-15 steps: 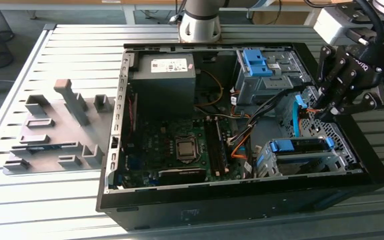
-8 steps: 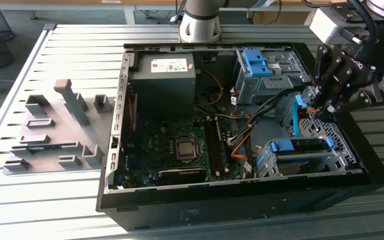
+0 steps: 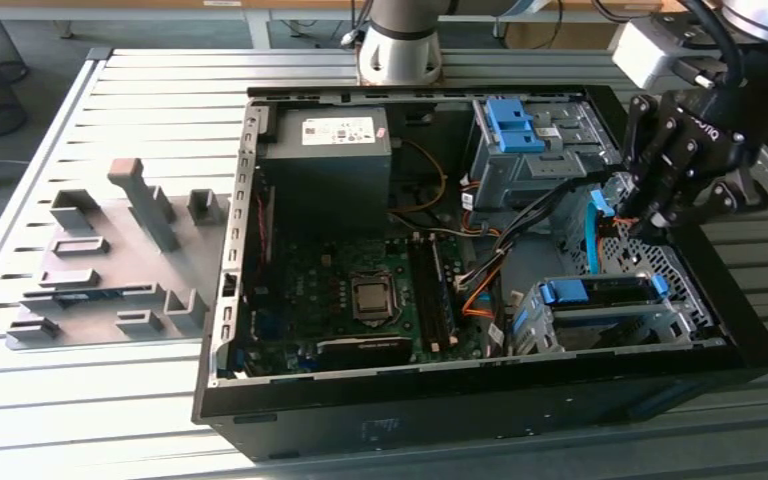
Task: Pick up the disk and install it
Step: 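Insert the first disk wire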
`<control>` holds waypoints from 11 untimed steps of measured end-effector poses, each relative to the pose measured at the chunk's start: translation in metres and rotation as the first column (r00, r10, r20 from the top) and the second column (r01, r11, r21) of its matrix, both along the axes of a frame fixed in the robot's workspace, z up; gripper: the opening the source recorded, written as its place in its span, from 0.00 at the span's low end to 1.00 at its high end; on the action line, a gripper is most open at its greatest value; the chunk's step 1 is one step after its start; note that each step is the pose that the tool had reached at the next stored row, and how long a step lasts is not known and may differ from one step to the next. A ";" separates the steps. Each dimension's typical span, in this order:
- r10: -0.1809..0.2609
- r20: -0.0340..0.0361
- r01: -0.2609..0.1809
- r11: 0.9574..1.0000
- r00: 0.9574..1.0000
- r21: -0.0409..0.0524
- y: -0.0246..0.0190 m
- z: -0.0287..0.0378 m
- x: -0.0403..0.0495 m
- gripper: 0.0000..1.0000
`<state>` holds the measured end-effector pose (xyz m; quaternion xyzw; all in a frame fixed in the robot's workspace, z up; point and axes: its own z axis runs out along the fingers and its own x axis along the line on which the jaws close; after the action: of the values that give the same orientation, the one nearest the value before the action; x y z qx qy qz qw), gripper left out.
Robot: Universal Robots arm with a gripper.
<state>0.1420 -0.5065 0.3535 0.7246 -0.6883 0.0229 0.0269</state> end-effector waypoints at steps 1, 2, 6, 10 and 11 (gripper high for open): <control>0.000 0.000 0.000 1.000 1.000 -0.008 0.0000 -0.0006 0.0000 0.31; 0.000 0.000 0.000 1.000 1.000 -0.011 0.0000 -0.0015 0.0000 0.30; 0.000 0.000 0.000 1.000 1.000 -0.011 0.0000 -0.0043 0.0000 0.23; 0.000 0.000 0.000 1.000 1.000 -0.011 0.0000 -0.0059 0.0000 0.23; 0.000 0.000 0.000 1.000 1.000 -0.011 0.0000 -0.0060 0.0000 0.23</control>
<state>0.1420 -0.5065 0.3475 0.7246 -0.6880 0.0266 0.0309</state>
